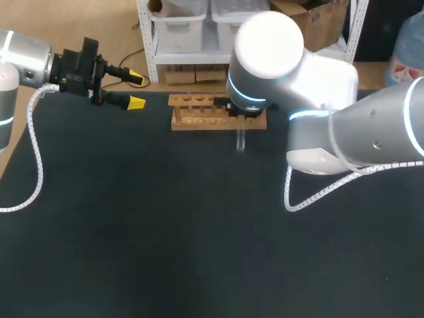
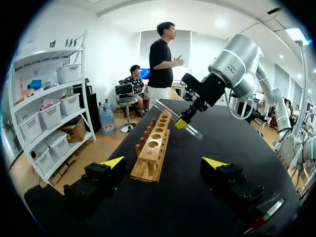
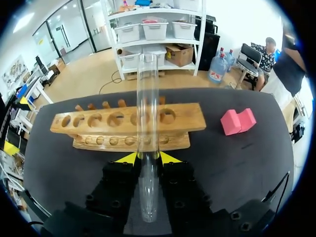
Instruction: Grasp the test tube, adjust it, and insert it.
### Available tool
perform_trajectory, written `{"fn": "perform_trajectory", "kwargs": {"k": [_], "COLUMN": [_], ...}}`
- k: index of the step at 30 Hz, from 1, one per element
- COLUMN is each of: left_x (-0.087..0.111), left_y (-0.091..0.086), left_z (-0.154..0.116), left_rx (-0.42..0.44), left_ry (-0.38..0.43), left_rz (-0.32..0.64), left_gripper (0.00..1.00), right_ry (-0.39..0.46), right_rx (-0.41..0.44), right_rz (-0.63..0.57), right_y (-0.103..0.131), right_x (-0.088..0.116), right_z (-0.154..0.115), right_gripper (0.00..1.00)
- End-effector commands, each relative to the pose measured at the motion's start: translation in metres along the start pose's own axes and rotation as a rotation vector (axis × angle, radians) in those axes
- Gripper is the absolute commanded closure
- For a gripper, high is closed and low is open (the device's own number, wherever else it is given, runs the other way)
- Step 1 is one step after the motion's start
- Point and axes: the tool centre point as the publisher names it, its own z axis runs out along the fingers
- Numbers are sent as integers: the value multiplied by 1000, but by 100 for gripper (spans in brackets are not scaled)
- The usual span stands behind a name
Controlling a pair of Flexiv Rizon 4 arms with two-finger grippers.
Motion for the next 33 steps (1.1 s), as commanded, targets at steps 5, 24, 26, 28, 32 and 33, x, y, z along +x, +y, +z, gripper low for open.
{"fn": "perform_trajectory", "kwargs": {"k": [5,24,26,28,32,33], "left_x": [0,0,0,0,0,0], "left_y": [1,1,1,1,1,1], "left_z": [0,0,0,0,0,0], "left_rx": [2,2,2,2,2,2], "left_ry": [1,1,1,1,1,1], "left_rz": [0,0,0,0,0,0], "left_gripper": [0,0,0,0,0,0], "right_ry": [-65,-86,-89,-89,-89,-89], "right_rx": [17,14,9,9,9,9], "right_rz": [14,-21,-23,-23,-23,-23], "right_y": [-7,-12,-11,-11,-11,-11], "right_x": [7,10,9,9,9,9], "right_z": [-57,-93,-94,-94,-94,-94], "right_gripper": [100,100,100,100,100,100]}}
